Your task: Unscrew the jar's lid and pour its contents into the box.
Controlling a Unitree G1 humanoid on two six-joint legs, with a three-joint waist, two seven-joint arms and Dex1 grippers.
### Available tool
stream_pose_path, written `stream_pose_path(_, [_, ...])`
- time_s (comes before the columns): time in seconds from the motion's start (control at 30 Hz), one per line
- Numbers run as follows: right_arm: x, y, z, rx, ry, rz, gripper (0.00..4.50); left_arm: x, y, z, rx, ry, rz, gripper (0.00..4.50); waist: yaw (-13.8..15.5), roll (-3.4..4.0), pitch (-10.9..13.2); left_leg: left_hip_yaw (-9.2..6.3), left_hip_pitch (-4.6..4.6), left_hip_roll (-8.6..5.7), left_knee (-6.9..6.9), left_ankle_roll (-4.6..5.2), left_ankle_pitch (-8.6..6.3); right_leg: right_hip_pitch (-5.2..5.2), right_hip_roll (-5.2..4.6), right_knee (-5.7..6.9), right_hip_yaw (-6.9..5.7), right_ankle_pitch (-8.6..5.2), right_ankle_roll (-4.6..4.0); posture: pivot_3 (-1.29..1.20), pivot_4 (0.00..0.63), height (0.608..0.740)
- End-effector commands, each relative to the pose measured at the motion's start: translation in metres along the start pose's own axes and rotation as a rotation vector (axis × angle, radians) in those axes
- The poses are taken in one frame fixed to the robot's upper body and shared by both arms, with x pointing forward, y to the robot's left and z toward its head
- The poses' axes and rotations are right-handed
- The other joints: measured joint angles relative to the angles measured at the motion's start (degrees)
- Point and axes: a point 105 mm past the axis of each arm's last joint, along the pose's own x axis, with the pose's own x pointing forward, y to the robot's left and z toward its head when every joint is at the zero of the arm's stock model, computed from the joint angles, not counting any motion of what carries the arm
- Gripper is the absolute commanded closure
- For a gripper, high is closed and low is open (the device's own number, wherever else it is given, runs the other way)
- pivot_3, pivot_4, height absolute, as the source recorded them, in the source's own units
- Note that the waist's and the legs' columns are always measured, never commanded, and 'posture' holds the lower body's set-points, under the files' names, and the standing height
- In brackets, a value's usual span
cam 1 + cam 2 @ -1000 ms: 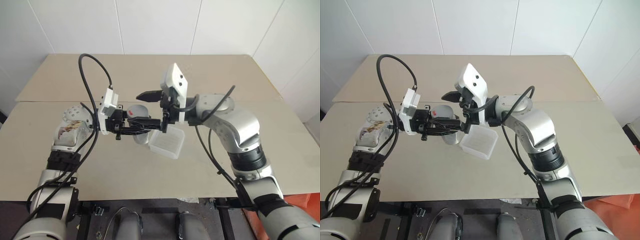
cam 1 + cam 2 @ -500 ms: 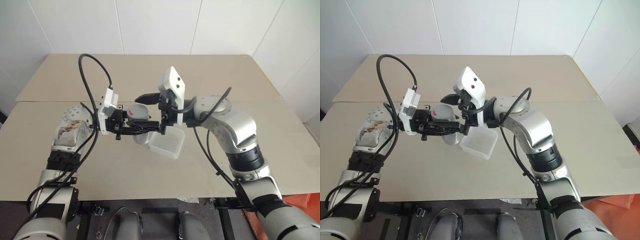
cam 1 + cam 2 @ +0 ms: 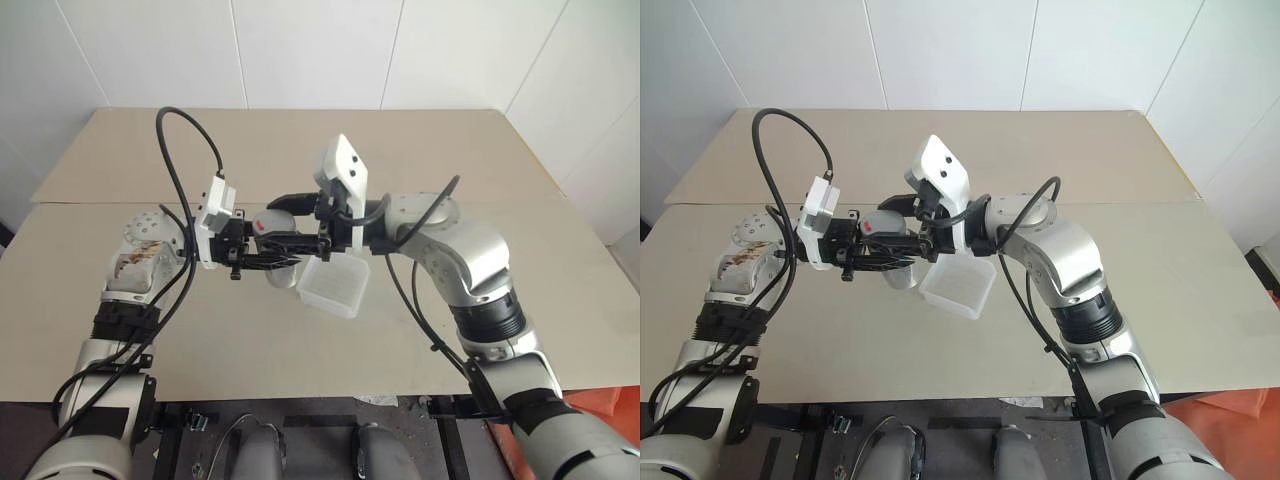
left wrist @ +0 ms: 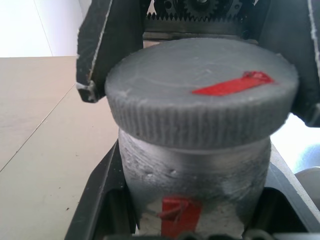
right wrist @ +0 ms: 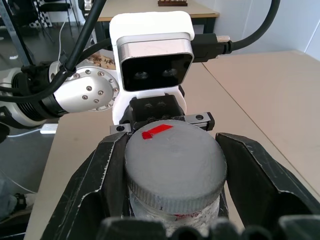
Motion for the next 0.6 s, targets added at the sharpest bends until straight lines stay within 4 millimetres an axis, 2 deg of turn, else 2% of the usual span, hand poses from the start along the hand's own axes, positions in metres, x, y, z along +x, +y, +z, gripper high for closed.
stream_pose_path(0.03, [-0.017, -0.007, 0.031, -0.04, -0.084, -0.044, 1.77, -0.004, -0.001, 0.003, 0.04, 0.011, 0.001, 2.52, 0.0, 0.0, 0.0, 0.0, 0.0, 0.0, 0.0, 0.0, 0.0, 0.0, 0.0, 0.0, 0.0, 0.0, 0.0, 0.0, 0.15, 0.74])
stream_pose_path(0.2, [-0.027, -0.011, 0.038, -0.022, -0.107, -0.066, 1.77, -0.004, -0.002, 0.0, 0.038, 0.015, -0.009, 2.52, 0.0, 0.0, 0.0, 0.0, 0.0, 0.0, 0.0, 0.0, 0.0, 0.0, 0.0, -0.01, 0.0, 0.0, 0.0, 0.0, 0.15, 0.74])
stream_pose_path(0.3, [-0.039, -0.019, 0.036, -0.043, -0.093, -0.147, 1.77, -0.004, -0.002, 0.0, 0.033, 0.009, 0.003, 2.52, 0.0, 0.0, 0.0, 0.0, -0.01, 0.0, 0.0, 0.0, 0.0, 0.0, 0.0, -0.01, 0.0, 0.0, 0.0, 0.0, 0.15, 0.74])
stream_pose_path(0.43, [-0.067, -0.032, 0.015, -0.065, -0.044, -0.303, 1.77, -0.009, -0.001, 0.002, 0.031, -0.002, 0.044, 2.52, 0.3, -0.01, 0.0, -0.03, -0.01, 0.0, -0.01, 0.0, 0.0, 0.05, -0.02, -0.02, -0.05, 0.0, 0.0, 0.0, 0.15, 0.74])
stream_pose_path(0.6, [-0.122, -0.046, -0.038, -0.057, 0.13, -0.553, 1.77, -0.019, 0.003, 0.006, 0.02, -0.028, 0.126, 2.52, 0.5, -0.01, 0.0, -0.01, -0.06, -0.06, 0.0, 0.0, 0.0, 0.02, -0.08, -0.06, -0.03, 0.0, 0.01, 0.0, 0.15, 0.74])
